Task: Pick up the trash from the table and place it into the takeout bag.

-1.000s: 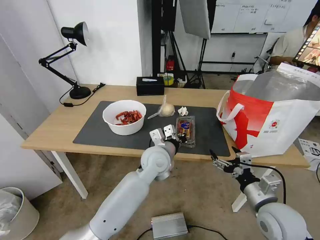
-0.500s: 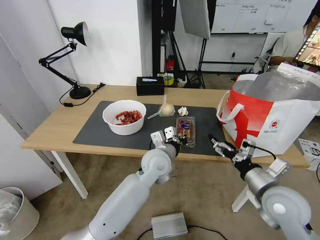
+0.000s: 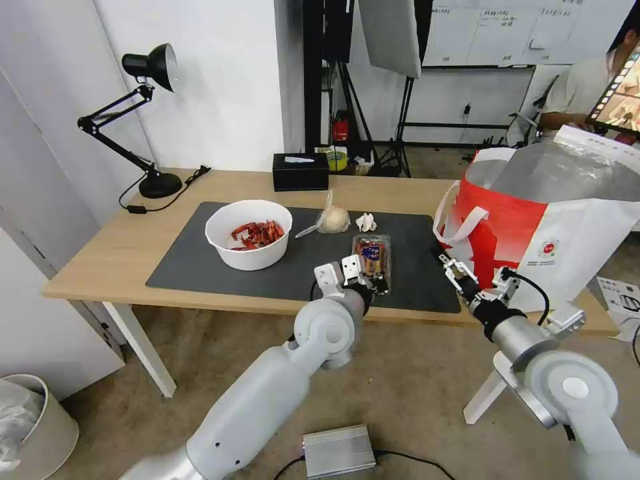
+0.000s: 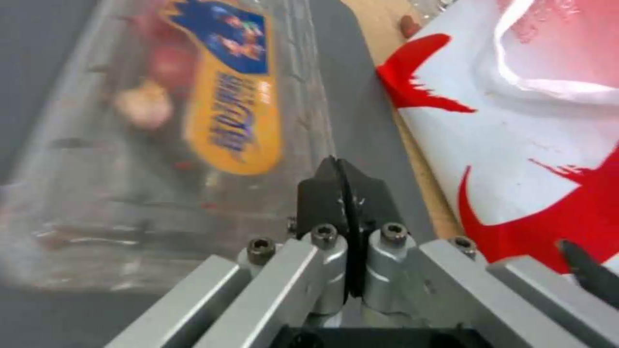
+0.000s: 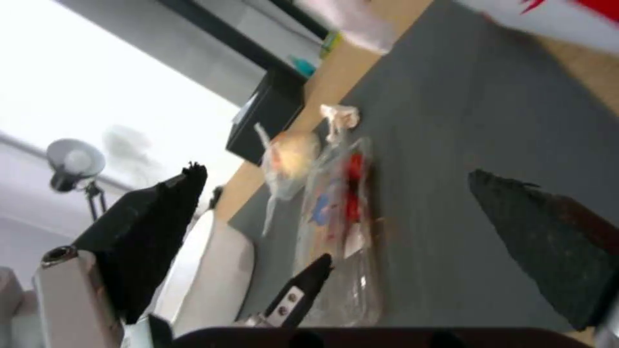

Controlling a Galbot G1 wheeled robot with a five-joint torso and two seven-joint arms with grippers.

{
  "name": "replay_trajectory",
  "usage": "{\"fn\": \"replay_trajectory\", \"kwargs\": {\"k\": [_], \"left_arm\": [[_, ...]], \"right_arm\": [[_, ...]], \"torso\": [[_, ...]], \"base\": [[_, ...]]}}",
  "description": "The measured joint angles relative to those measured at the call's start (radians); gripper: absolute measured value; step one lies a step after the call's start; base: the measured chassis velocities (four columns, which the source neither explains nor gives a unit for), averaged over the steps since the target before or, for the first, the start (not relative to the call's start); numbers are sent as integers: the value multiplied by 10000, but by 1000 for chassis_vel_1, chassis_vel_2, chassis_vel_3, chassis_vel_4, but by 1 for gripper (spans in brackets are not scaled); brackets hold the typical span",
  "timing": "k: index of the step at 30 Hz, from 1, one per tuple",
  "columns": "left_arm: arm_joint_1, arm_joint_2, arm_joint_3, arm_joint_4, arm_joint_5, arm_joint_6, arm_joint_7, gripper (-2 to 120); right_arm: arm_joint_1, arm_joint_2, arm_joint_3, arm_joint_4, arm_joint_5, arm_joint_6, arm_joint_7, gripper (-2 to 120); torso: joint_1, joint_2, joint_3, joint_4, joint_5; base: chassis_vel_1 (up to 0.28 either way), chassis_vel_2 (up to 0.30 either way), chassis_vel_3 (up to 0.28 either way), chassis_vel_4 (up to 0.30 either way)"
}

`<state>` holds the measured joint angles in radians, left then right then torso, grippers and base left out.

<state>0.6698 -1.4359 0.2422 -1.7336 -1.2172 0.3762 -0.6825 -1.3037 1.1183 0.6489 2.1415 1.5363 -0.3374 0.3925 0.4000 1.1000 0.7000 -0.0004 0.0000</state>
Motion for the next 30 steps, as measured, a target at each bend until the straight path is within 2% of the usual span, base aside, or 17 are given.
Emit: {"fn": "replay_trajectory", "kwargs": {"k": [8,19,30], "left_arm": [[-44,54,2,48,-23,-28,-22,0],[6,140,-53,88,29,-190,-46,0],[-3,194,-93,93,55,-205,-79,0]], "right_arm": [[815,-58,-276,-622,404,3,555,100],[1076,-116,-367,-934,533,-20,559,100],[1668,-143,-459,-1254,1425,-103,727,100]], "torso": [[1,0,1,6,0],[0,0,-1,4,0],[0,2,0,4,0]], "base": [[0,0,0,0],[0,0,0,0],[0,0,0,0]]}}
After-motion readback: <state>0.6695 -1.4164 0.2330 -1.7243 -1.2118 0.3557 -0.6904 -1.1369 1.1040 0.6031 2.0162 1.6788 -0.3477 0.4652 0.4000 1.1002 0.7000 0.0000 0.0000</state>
